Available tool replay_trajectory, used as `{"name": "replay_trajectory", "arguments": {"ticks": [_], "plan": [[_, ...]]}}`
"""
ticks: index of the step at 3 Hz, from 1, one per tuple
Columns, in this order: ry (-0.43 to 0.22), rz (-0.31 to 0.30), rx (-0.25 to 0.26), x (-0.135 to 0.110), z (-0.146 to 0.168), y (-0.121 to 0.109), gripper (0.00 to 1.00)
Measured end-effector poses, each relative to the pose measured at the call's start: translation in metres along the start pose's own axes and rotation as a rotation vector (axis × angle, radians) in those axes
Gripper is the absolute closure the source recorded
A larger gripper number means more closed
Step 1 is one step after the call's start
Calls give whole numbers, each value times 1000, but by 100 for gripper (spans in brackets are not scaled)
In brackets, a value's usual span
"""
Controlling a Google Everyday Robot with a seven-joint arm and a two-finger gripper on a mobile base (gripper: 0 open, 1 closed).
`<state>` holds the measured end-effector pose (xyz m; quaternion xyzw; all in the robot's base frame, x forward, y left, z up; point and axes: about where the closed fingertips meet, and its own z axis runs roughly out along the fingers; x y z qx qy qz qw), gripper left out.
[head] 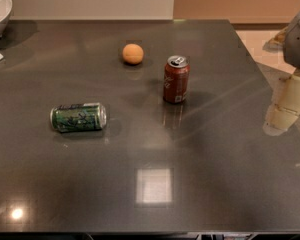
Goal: Pick green can
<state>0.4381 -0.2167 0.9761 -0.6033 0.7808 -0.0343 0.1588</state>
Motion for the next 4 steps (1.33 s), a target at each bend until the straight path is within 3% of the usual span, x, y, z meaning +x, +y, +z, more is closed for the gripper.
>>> {"name": "replay_trajectory", "arguments": {"ticks": [1,2,4], "plan": [[0,0,0,0,0,0,0],[-9,-38,-8,-14,4,-5,0],[-119,-192,-78,-104,40,-17,0]]}}
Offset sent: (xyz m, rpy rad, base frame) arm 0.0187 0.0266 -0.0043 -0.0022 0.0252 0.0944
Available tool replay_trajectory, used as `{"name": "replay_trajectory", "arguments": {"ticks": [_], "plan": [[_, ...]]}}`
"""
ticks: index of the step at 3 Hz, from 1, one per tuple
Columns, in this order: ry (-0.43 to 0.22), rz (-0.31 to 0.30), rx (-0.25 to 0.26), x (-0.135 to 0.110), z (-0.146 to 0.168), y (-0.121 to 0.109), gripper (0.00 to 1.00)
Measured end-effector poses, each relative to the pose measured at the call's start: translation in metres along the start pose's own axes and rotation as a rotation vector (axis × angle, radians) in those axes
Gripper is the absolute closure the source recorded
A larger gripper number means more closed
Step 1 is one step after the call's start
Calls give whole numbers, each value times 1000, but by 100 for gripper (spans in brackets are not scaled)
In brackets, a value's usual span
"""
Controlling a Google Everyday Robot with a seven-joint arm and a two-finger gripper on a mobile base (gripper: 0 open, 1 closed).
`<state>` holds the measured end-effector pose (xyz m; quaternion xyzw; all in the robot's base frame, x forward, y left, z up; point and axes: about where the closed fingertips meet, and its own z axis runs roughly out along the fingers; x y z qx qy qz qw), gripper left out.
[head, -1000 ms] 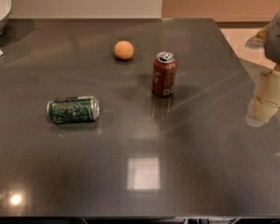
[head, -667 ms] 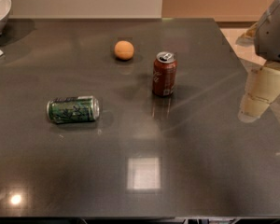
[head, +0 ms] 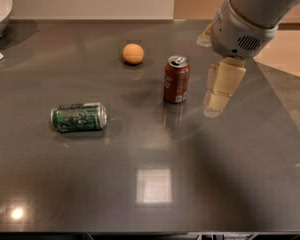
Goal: Pick green can
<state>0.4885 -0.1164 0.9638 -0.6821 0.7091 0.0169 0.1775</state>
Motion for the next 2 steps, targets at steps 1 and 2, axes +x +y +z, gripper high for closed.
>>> {"name": "replay_trajectory", "arguments": {"ticks": [1,2], "plan": [[-58,-96,-21,-51,16,-13,0],[-89,-186,-41,-96,28,-19,0]]}}
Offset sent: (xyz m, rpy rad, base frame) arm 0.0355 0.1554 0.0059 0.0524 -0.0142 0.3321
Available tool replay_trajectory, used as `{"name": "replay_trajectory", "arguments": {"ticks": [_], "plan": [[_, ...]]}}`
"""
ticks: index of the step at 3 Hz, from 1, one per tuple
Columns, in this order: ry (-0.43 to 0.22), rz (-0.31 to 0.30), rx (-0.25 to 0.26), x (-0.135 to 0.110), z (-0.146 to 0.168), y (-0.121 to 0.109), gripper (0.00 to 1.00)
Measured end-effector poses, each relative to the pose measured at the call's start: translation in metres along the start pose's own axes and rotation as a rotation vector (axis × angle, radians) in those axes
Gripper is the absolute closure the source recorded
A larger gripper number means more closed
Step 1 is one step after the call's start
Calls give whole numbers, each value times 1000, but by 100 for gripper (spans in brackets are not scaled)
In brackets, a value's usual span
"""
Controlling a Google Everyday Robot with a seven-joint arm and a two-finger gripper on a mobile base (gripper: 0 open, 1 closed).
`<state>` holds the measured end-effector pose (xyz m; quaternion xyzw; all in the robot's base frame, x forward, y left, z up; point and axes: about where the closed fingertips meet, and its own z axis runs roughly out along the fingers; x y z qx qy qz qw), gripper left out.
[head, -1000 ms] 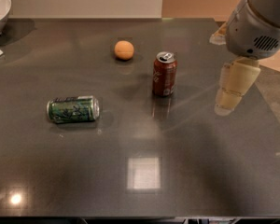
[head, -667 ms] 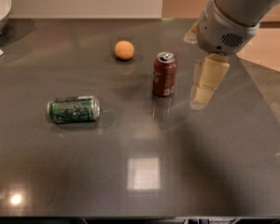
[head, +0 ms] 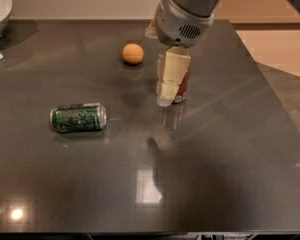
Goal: Pick green can
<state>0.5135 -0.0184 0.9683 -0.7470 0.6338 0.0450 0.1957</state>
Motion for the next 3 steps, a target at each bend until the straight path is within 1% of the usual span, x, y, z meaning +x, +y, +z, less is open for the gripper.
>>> {"name": "replay_trajectory", "arguments": {"ticks": [1,2,3], "plan": [[5,-85,-32,-42,24,-3,0],[55,-142,-71,-75,54,3,0],[123,-169,-118,-104,89,13,0]]}}
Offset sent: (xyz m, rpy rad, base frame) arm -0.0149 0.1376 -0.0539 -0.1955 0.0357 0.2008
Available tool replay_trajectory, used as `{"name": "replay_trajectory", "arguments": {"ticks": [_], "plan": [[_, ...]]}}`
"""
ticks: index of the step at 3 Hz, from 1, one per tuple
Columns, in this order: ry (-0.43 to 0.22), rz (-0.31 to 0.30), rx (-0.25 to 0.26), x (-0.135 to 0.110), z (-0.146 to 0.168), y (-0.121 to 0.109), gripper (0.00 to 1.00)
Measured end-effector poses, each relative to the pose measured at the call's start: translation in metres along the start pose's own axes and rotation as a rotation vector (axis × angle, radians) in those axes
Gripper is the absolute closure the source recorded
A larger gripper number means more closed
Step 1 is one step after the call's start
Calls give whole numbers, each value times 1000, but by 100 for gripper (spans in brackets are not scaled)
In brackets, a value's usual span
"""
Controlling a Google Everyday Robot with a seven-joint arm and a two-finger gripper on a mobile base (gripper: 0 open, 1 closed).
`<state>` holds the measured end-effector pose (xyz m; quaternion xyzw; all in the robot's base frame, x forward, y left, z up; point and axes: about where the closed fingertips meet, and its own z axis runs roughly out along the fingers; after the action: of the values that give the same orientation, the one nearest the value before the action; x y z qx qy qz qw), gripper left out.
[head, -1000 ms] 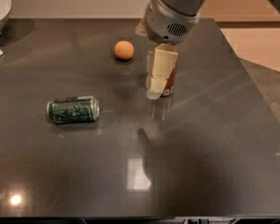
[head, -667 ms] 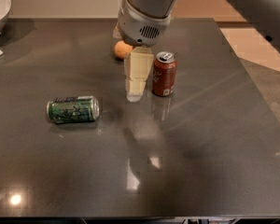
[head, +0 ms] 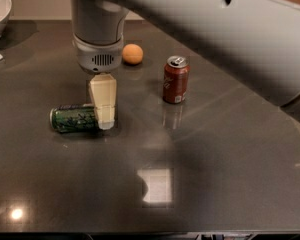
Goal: Pick green can
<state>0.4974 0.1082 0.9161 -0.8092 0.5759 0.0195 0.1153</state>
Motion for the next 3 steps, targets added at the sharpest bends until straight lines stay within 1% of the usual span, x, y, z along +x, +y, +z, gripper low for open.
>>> {"name": "replay_trajectory", "arguments": {"ticks": [1,2,3], "plan": [[44,12,-37,-28,27,4,0],[80,44,-60,-48,53,2,0],[109,84,-81,-53,74,-6,0]]}}
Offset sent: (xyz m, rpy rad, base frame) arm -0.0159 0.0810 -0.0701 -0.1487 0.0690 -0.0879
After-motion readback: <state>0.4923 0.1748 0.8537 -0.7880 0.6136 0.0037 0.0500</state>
